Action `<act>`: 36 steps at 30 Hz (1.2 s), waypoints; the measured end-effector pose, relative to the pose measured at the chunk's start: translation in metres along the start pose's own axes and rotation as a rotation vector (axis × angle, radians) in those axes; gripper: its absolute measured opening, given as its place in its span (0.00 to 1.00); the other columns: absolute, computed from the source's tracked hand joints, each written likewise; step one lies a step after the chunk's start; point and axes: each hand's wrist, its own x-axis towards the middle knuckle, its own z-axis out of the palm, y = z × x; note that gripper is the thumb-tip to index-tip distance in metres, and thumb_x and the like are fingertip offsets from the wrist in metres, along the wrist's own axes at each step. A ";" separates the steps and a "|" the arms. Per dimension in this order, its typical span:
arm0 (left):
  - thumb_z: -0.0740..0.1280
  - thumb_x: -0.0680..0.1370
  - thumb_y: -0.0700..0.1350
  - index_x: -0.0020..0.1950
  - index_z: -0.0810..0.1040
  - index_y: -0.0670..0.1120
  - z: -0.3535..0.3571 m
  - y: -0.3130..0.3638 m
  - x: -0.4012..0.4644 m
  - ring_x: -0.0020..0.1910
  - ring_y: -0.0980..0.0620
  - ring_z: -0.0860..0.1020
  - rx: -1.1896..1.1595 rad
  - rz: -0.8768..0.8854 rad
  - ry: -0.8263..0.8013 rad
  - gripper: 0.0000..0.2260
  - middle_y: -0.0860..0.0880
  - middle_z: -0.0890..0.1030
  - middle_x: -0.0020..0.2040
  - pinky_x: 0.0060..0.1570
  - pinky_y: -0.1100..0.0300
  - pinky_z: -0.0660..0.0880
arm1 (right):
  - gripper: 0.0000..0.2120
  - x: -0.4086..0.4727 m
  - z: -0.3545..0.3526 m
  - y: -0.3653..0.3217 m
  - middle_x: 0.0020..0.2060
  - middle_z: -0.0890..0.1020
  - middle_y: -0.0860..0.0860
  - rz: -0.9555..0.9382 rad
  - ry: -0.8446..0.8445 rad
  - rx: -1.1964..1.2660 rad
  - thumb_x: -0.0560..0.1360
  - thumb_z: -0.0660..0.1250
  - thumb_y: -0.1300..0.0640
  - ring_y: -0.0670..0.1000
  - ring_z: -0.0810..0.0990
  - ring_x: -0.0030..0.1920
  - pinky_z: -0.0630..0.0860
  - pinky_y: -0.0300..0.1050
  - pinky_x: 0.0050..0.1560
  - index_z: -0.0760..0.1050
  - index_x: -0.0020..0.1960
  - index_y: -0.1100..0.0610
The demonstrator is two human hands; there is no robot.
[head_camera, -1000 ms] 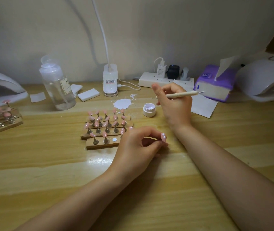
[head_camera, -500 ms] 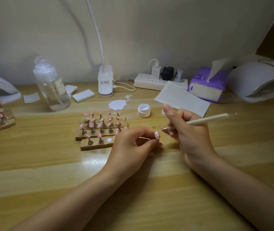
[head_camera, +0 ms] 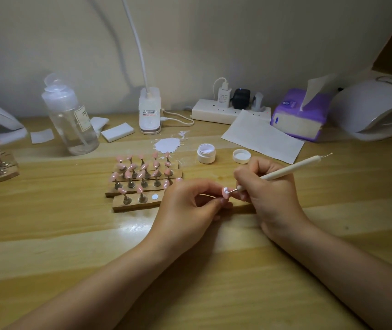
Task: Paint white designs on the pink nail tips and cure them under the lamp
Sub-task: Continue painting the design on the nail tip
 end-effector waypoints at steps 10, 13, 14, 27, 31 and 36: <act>0.68 0.73 0.33 0.37 0.81 0.50 0.001 0.001 0.000 0.38 0.58 0.83 0.010 -0.007 0.007 0.12 0.53 0.83 0.33 0.32 0.70 0.75 | 0.24 0.000 -0.001 0.002 0.15 0.67 0.47 -0.008 -0.046 -0.028 0.67 0.63 0.73 0.43 0.66 0.18 0.65 0.32 0.23 0.62 0.19 0.53; 0.68 0.73 0.33 0.38 0.81 0.49 0.000 0.001 0.000 0.38 0.57 0.83 0.015 -0.008 0.007 0.12 0.52 0.83 0.33 0.33 0.70 0.75 | 0.24 0.000 -0.001 0.003 0.15 0.67 0.46 -0.008 -0.052 -0.029 0.67 0.63 0.73 0.43 0.67 0.18 0.65 0.32 0.23 0.62 0.19 0.53; 0.68 0.73 0.33 0.38 0.81 0.49 0.000 0.001 0.000 0.39 0.57 0.83 0.014 -0.010 0.007 0.11 0.51 0.83 0.34 0.33 0.70 0.75 | 0.24 0.000 -0.001 0.003 0.15 0.67 0.47 -0.009 -0.054 -0.030 0.67 0.63 0.73 0.43 0.67 0.18 0.65 0.32 0.23 0.62 0.19 0.53; 0.68 0.73 0.33 0.37 0.81 0.49 0.001 0.000 0.000 0.38 0.58 0.83 0.004 -0.001 -0.001 0.12 0.52 0.83 0.33 0.33 0.71 0.75 | 0.24 0.001 -0.001 0.003 0.15 0.67 0.47 -0.009 -0.058 -0.044 0.67 0.62 0.73 0.42 0.66 0.18 0.65 0.32 0.22 0.63 0.19 0.53; 0.68 0.73 0.33 0.38 0.81 0.48 0.001 0.000 0.000 0.38 0.58 0.83 0.008 -0.001 0.000 0.10 0.52 0.83 0.34 0.32 0.70 0.75 | 0.24 0.001 -0.001 0.003 0.15 0.67 0.47 -0.010 -0.052 -0.031 0.67 0.62 0.73 0.42 0.67 0.18 0.65 0.31 0.22 0.62 0.19 0.53; 0.68 0.73 0.33 0.38 0.81 0.49 0.001 -0.001 0.001 0.38 0.58 0.82 0.011 0.001 0.004 0.11 0.53 0.83 0.34 0.33 0.70 0.75 | 0.21 0.000 0.000 0.002 0.15 0.66 0.48 -0.015 -0.046 -0.037 0.66 0.62 0.73 0.43 0.66 0.17 0.64 0.31 0.22 0.61 0.22 0.55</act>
